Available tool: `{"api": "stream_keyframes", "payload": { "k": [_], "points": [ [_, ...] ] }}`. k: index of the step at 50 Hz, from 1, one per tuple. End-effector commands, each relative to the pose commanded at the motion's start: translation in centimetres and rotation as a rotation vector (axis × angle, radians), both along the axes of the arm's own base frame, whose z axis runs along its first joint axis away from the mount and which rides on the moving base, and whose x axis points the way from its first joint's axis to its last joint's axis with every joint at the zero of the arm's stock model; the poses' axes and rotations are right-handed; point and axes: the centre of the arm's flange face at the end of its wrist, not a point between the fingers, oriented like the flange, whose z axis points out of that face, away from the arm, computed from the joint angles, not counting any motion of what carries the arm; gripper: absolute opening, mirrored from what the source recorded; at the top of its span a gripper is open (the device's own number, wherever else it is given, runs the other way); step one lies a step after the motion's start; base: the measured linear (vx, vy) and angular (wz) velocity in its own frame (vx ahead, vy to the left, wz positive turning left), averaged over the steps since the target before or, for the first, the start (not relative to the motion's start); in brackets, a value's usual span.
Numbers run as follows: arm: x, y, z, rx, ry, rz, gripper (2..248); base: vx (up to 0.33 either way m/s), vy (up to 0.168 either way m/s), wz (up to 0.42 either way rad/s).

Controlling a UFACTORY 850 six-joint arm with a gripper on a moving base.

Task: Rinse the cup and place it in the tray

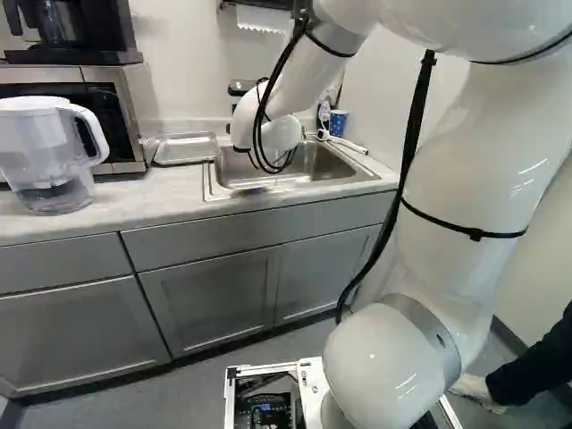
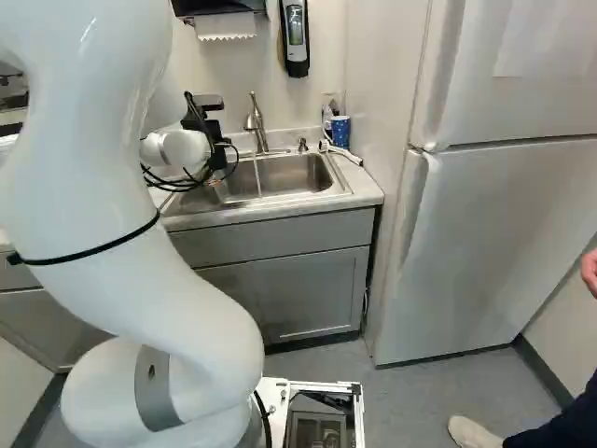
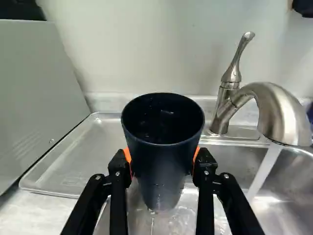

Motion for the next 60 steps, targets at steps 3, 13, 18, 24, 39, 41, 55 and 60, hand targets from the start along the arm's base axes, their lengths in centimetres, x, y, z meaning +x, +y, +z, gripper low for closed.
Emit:
{"api": "stream_keyframes", "payload": {
  "k": [3, 13, 18, 24, 39, 41, 55, 60],
  "points": [
    [0.0, 0.3, 0.3, 0.000, -0.001, 0.005, 125, 0.000, 0.000, 0.000],
    [0.0, 1.1, 1.2, 0.004, -0.009, 0.020, 125, 0.000, 0.000, 0.000],
    [0.0, 1.6, 1.8, 0.008, -0.019, 0.028, 125, 0.000, 0.000, 0.000],
    [0.0, 2.1, 2.4, 0.013, -0.031, 0.037, 125, 0.000, 0.000, 0.000],
    [0.1, 3.8, 3.9, 0.024, -0.057, 0.064, 125, 0.000, 0.000, 0.000],
    [0.1, 4.0, 3.9, 0.024, -0.057, 0.068, 125, 0.000, 0.000, 0.000],
    [0.2, 4.3, 3.8, 0.078, -0.037, 0.061, 125, 0.000, 0.000, 0.000],
    [0.2, 4.3, 3.8, 0.122, -0.019, 0.052, 125, 0.000, 0.000, 0.000]
  ]
}}
